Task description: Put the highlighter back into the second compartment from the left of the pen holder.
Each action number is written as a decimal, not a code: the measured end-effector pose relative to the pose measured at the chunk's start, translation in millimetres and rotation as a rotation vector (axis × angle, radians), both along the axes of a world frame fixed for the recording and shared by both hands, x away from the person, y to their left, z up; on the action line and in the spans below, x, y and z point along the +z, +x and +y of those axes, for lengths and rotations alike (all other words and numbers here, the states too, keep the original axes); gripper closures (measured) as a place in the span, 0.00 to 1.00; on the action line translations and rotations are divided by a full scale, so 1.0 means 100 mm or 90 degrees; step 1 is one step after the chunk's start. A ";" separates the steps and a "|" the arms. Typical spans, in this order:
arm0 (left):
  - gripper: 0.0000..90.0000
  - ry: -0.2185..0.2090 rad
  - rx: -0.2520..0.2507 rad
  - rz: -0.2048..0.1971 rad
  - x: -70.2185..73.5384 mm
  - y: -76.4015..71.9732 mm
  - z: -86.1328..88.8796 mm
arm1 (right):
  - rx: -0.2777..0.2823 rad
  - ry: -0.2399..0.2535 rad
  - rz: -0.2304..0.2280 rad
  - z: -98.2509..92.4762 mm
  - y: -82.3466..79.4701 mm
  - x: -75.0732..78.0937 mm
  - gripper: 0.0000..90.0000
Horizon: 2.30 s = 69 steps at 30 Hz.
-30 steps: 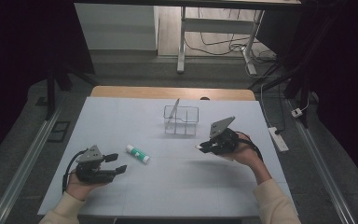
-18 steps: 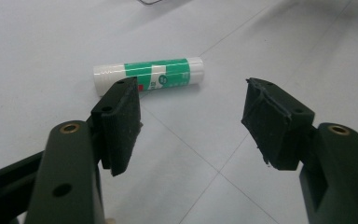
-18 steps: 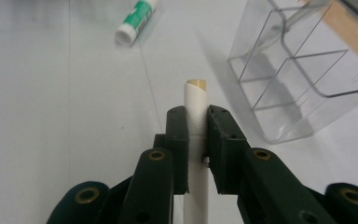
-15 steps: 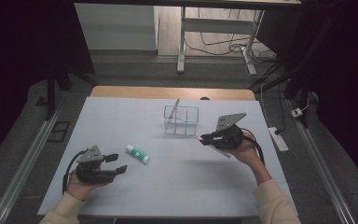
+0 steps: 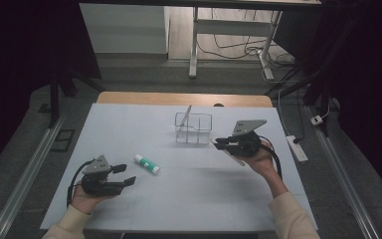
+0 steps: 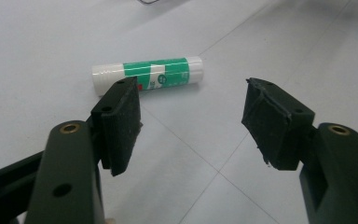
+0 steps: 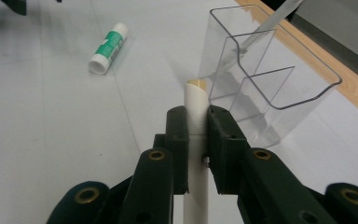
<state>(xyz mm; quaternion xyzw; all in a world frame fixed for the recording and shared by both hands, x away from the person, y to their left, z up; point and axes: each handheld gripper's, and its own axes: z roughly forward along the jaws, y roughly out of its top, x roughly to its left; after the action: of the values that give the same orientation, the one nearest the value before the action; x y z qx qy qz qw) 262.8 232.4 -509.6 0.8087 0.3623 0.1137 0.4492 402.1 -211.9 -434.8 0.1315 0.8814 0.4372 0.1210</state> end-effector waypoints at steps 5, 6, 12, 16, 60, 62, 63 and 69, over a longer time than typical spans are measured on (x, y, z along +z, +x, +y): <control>0.41 0.000 -0.001 0.000 0.00 0.00 0.00 | -0.018 0.016 -0.004 -0.01 0.00 0.02 0.86; 0.41 0.001 -0.001 0.000 0.00 0.00 0.00 | -0.022 0.022 -0.005 -0.01 0.00 0.02 0.86; 0.41 0.001 0.000 0.000 0.00 0.00 -0.01 | -0.039 0.045 -0.020 0.00 -0.02 0.06 0.86; 0.41 0.001 0.000 0.000 0.00 0.00 -0.01 | -0.048 0.061 -0.032 0.00 -0.04 0.09 0.86; 0.41 0.012 -0.006 0.002 -0.02 0.01 -0.05 | -0.115 0.167 -0.097 0.29 0.05 0.26 0.86; 0.41 0.011 -0.005 0.001 -0.02 0.00 -0.05 | -0.117 0.169 -0.094 0.31 0.07 0.27 0.86; 0.41 0.011 -0.005 0.001 -0.02 0.00 -0.05 | -0.117 0.174 -0.091 0.32 0.08 0.28 0.86; 0.41 0.011 -0.004 0.002 -0.02 0.00 -0.05 | -0.119 0.188 -0.096 0.36 0.12 0.34 0.86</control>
<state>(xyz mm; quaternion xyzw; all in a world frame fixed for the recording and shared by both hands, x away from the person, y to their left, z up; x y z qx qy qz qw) 263.2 227.6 -511.5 0.8138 0.3591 0.1142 0.4424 414.0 -176.2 -400.8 0.1961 0.7802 0.5572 0.2059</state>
